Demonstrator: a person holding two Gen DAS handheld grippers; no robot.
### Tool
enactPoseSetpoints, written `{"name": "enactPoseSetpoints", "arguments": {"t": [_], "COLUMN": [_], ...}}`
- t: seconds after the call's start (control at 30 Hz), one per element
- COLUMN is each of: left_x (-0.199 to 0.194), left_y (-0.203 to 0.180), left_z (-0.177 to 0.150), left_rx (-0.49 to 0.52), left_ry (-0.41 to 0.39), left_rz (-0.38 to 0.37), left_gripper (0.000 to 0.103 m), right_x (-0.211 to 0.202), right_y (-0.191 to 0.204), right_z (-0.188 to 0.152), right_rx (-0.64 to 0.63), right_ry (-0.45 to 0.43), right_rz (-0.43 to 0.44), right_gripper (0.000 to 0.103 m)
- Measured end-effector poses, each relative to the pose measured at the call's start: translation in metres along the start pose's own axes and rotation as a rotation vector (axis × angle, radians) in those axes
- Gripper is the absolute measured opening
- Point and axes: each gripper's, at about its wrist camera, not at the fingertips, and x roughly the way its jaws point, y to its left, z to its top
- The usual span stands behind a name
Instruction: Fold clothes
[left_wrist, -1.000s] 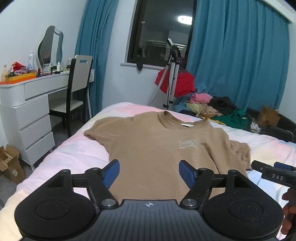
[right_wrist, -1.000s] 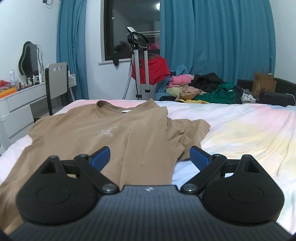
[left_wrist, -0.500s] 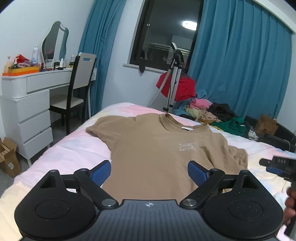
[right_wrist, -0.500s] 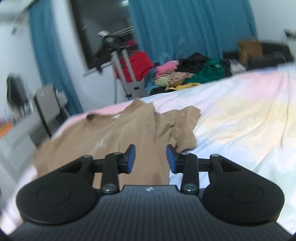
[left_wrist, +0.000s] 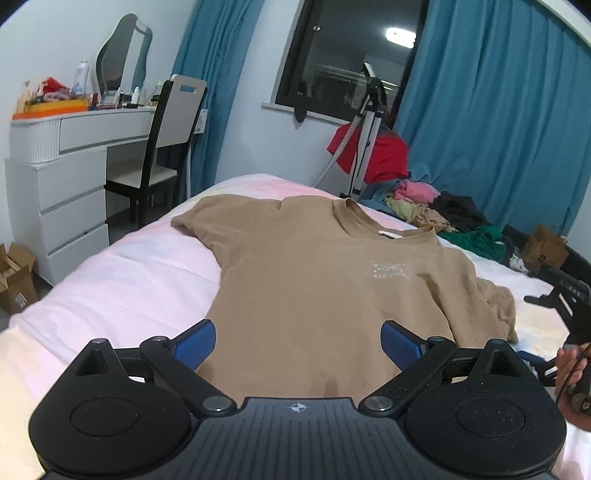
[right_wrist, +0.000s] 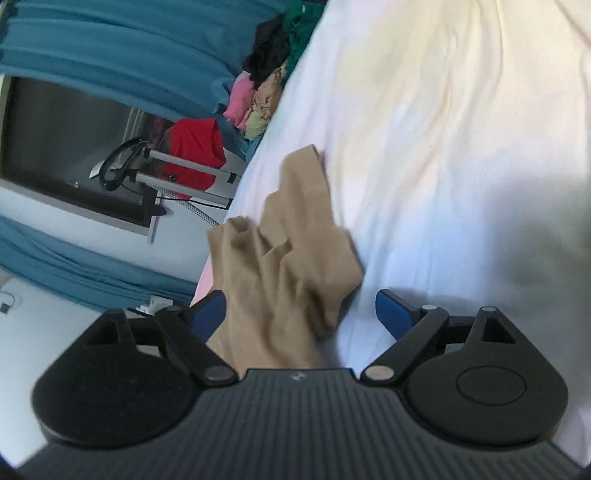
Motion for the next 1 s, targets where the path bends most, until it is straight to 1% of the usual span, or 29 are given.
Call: {"name": "enactPoseSetpoints", "arguments": {"t": [0.07,0.13,0.17,0.23,0.27,0.3,0.33,0.37,0.4,0.57,0.63,0.73,0.87,0.9,0.93,1.0], "left_x": [0.006,0.012,0.015,0.022,0.025,0.027,0.030,0.031,0.033,0.030,0.027,0.024,0.019,0.018,0.017,0.016], "left_y": [-0.001,-0.003,-0.004,-0.004,-0.004,-0.004,-0.004,-0.004,-0.004,-0.003,-0.002,-0.002,0.000,0.000,0.000,0.000], "left_z": [-0.001,-0.002,-0.003,-0.004,-0.005,-0.006,-0.007,-0.007,-0.008,-0.007,-0.006,-0.006,-0.005,-0.005,-0.005,-0.006], "left_rx": [-0.003,-0.005,-0.007,-0.009,-0.010,-0.010,-0.009,-0.006,-0.004,-0.012,-0.017,-0.020,-0.017,-0.015,-0.014,-0.013], "left_ry": [-0.006,-0.011,-0.014,-0.011,-0.006,0.001,0.007,0.009,0.012,0.001,-0.010,-0.013,-0.022,-0.024,-0.025,-0.027], "left_rz": [-0.002,-0.004,-0.005,-0.006,-0.006,-0.007,-0.007,-0.005,-0.004,-0.011,-0.017,-0.019,-0.024,-0.024,-0.024,-0.024], "left_gripper": [0.097,0.097,0.097,0.097,0.097,0.097,0.097,0.097,0.097,0.097,0.097,0.097,0.097,0.097,0.097,0.097], "right_x": [0.008,0.018,0.022,0.029,0.032,0.036,0.036,0.036,0.034,0.000,-0.018,-0.029,-0.028,-0.028,-0.026,-0.023], "right_y": [-0.003,-0.001,-0.001,0.004,0.008,0.010,0.009,0.008,0.009,0.032,0.041,0.035,0.007,0.000,-0.002,-0.005], "right_z": [0.002,0.003,0.003,0.002,0.000,0.003,0.005,0.006,0.007,0.016,0.023,0.034,0.037,0.038,0.036,0.031], "right_rx": [-0.012,-0.026,-0.035,-0.078,-0.114,-0.138,-0.150,-0.154,-0.156,-0.216,-0.252,-0.201,-0.040,-0.003,0.007,0.033], "right_ry": [-0.015,-0.008,-0.003,0.010,0.017,0.028,0.037,0.035,0.016,-0.171,-0.263,-0.293,-0.215,-0.195,-0.181,-0.150], "right_rz": [0.024,0.027,0.027,-0.002,-0.019,-0.041,-0.067,-0.086,-0.085,-0.092,-0.113,-0.140,-0.115,-0.108,-0.089,-0.037], "right_gripper": [0.081,0.078,0.069,0.065,0.051,0.027,0.019,0.014,0.010,0.009,0.009,0.010,0.013,0.018,0.025,0.079]}}
